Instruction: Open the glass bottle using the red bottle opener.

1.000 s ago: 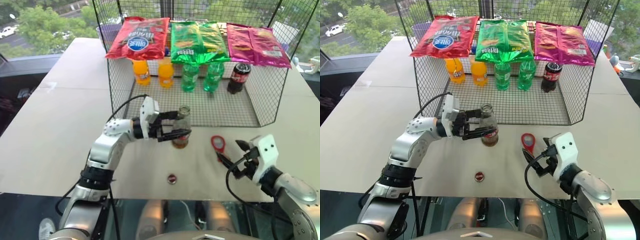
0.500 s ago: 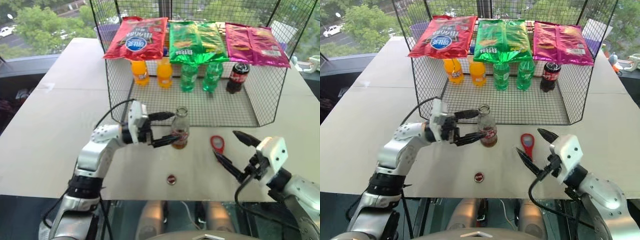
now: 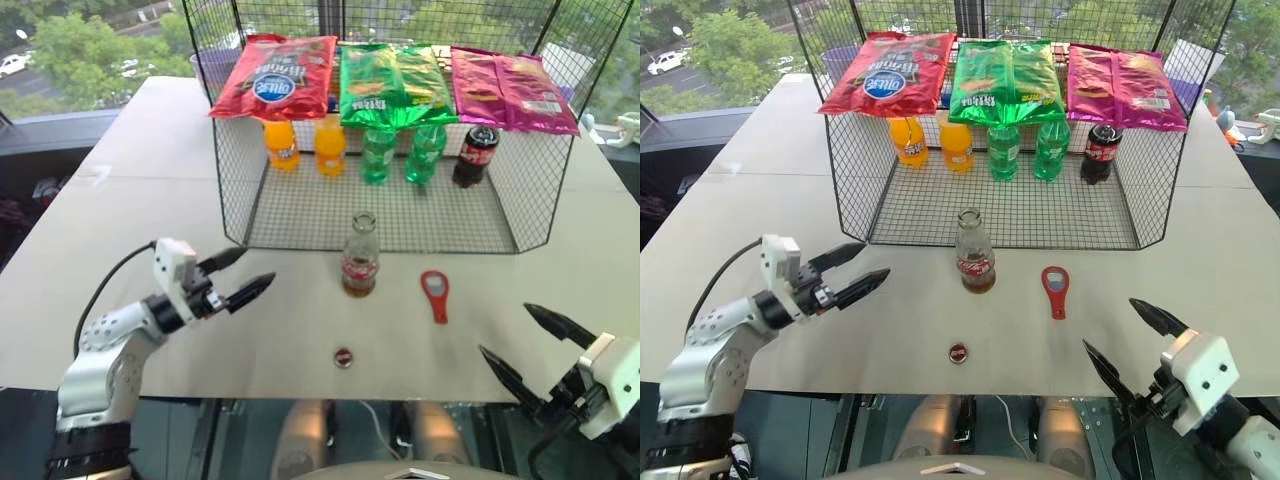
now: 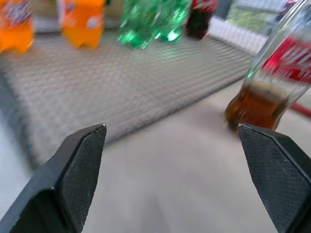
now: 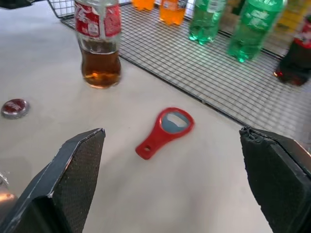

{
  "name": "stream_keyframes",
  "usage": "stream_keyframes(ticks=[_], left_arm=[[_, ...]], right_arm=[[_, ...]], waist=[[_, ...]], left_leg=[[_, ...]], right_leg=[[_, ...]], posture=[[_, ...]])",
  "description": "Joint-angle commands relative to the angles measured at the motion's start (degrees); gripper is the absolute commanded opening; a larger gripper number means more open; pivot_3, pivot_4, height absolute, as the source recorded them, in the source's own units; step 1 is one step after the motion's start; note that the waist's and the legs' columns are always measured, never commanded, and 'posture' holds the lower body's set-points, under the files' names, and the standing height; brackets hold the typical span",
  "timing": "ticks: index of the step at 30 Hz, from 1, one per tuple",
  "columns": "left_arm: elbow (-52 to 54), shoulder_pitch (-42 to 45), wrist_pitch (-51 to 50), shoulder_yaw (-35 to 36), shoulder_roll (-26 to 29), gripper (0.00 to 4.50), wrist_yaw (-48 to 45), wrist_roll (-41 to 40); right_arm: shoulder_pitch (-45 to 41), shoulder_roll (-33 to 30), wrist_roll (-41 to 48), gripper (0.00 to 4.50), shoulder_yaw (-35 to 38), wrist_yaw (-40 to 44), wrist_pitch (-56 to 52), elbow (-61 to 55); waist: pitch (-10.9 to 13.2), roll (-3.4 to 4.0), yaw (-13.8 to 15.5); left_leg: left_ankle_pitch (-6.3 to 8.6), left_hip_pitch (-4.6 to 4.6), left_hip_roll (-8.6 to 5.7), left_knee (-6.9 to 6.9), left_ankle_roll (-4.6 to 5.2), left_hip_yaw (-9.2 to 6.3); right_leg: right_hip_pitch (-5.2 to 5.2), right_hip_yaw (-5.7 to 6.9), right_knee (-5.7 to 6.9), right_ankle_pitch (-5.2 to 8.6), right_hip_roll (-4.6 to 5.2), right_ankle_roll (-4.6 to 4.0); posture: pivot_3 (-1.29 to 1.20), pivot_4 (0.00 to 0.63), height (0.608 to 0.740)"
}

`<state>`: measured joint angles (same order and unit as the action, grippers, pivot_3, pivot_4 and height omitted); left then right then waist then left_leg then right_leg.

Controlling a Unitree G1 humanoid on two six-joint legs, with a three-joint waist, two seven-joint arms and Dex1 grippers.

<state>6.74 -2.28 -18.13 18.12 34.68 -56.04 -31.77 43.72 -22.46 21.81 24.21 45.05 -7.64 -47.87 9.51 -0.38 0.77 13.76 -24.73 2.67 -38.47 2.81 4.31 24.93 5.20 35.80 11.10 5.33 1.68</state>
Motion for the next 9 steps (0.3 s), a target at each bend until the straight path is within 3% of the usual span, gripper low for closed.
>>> stream_keyframes(ticks=[1,9], left_arm=[[1.1,-0.5,2.3,2.2,0.7,4.46,0.2,-0.3],[2.2,0.7,2.1,0.3,-0.3,4.46,1.9,-0.8]], right_arm=[[1.2,0.1,1.3,4.5,2.4,1.0,4.5,1.5],[1.1,1.1,0.1,4.5,0.2,0.0,9.5,5.0]], waist=[[0.0,0.01,0.1],[0.1,0.1,0.0]], left_leg=[[0.0,-0.01,0.0,0.0,0.0,0.0],[0.0,-0.08,-0.01,0.16,-0.01,0.03]], right_leg=[[0.0,-0.05,0.0,0.0,0.04,0.0],[0.15,-0.21,-0.04,0.02,0.06,-0.02]], posture=[[0.0,0.15,0.74],[0.0,0.15,0.74]])
